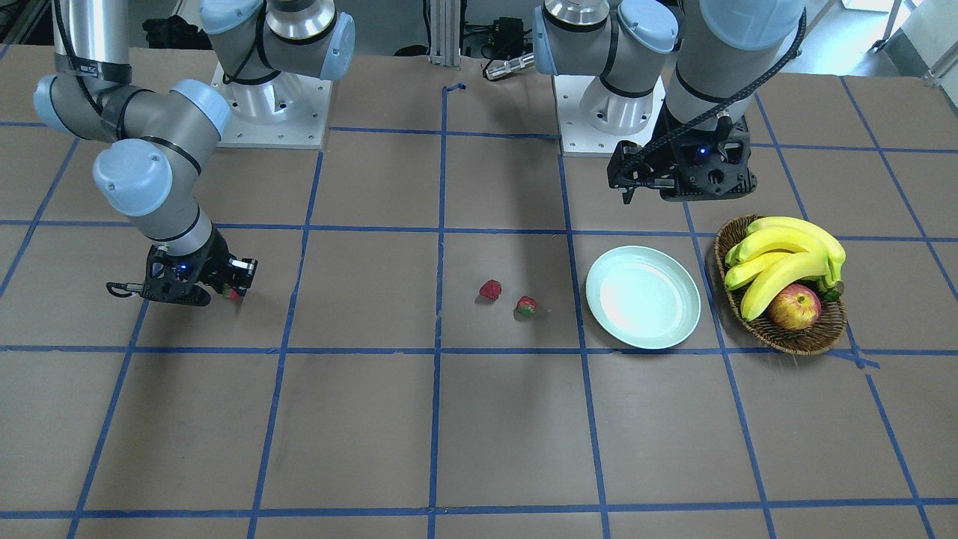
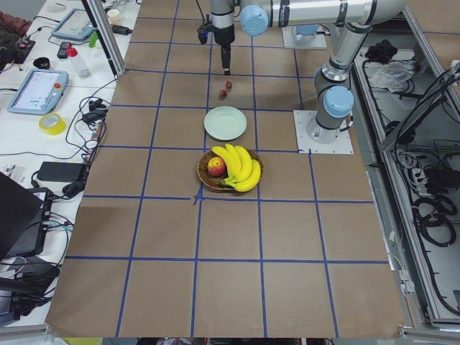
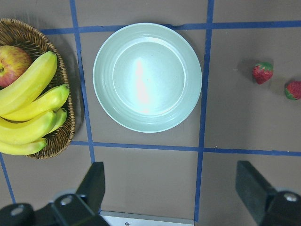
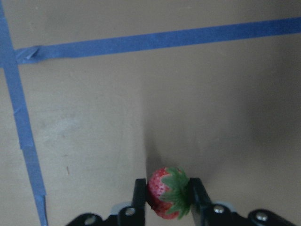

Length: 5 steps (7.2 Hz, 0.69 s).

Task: Collect all strawberries into plate
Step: 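Reach the right gripper to the farthest strawberry and grasp it, then carry the strawberry toward the others and release it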

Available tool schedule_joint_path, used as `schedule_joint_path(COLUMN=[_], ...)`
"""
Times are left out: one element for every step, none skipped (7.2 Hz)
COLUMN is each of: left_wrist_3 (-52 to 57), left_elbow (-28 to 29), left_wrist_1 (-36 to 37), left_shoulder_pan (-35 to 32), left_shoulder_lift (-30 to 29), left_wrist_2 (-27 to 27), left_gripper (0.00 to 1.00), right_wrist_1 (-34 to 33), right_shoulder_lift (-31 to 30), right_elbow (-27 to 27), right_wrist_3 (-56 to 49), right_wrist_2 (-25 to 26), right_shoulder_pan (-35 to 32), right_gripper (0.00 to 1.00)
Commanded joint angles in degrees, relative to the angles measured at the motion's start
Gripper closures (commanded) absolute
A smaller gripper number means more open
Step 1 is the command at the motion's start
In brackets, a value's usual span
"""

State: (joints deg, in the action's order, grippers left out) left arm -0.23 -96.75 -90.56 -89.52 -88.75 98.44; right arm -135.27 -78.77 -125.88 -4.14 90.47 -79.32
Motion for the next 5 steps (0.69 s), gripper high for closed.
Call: schedule_joint_path(left_wrist_3=[0.0,-0.1,-0.2,-0.2,-0.2], left_elbow=[0.0,-0.1,-0.7,-1.4,-1.7], left_wrist_1=[-0.1,-0.1,0.0,1.3,2.1], left_shoulder_pan=[0.0,-0.1,-0.1,-0.1,-0.1], left_shoulder_lift=[0.0,-0.1,-0.2,-0.2,-0.3], left_wrist_2=[0.0,-0.1,0.1,0.0,0.0], left_gripper=[0.0,0.0,0.0,0.0,0.0], right_wrist_1=[-0.6,-0.1,-1.1,-1.0,-0.4], right_shoulder_lift=[0.3,1.2,4.8,8.8,13.2], right_elbow=[3.2,6.7,9.8,15.6,21.9], right_wrist_3=[21.4,31.5,39.5,43.7,50.2], right_wrist_2=[-0.3,-3.8,-7.7,-7.1,-7.1], right_shoulder_pan=[-14.8,-21.9,-26.6,-31.9,-36.1], right_gripper=[0.97,0.97,0.97,0.97,0.97])
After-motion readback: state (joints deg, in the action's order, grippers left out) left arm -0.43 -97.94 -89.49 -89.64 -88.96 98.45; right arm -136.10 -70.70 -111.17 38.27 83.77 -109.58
